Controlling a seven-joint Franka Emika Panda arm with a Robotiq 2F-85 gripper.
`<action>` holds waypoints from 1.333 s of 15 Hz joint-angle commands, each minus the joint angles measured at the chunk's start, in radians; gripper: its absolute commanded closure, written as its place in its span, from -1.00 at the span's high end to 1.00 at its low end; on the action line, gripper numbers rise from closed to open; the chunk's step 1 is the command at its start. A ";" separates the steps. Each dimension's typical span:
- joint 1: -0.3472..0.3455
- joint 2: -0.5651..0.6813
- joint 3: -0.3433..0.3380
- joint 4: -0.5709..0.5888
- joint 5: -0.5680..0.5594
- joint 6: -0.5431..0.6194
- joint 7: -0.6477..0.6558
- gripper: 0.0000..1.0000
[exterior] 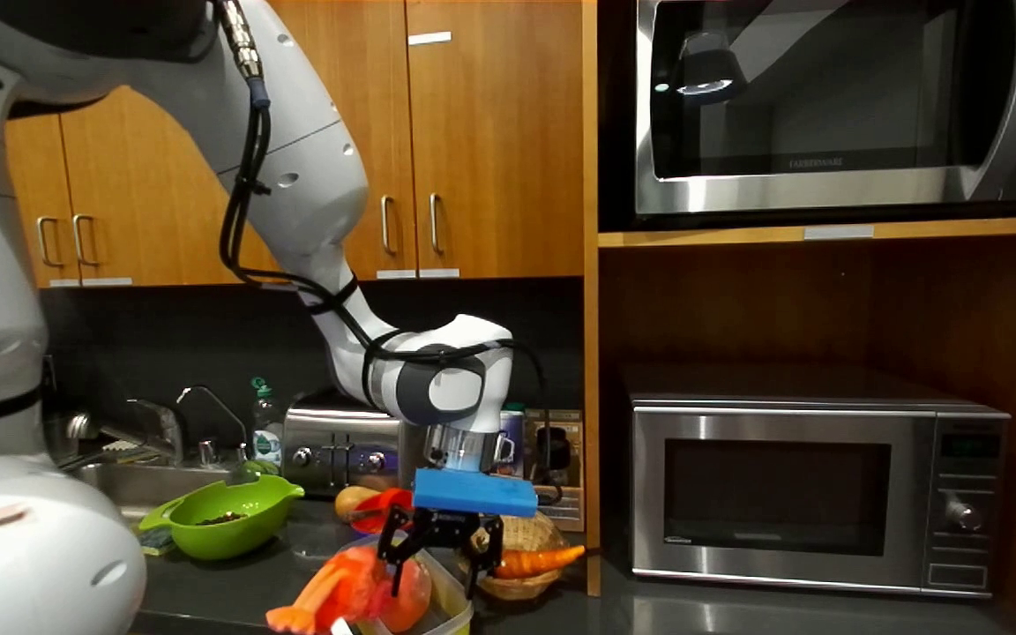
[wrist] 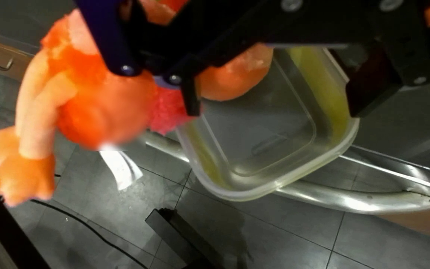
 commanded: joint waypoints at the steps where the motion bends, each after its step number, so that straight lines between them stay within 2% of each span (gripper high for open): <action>1: -0.009 0.032 0.018 0.012 -0.025 0.036 0.010 1.00; 11: -0.009 -0.005 0.026 -0.012 -0.073 0.080 0.021 1.00; 15: -0.011 -0.061 0.033 -0.056 -0.128 0.125 0.073 1.00; 20: 0.001 -0.190 0.047 -0.141 -0.171 0.149 0.100 1.00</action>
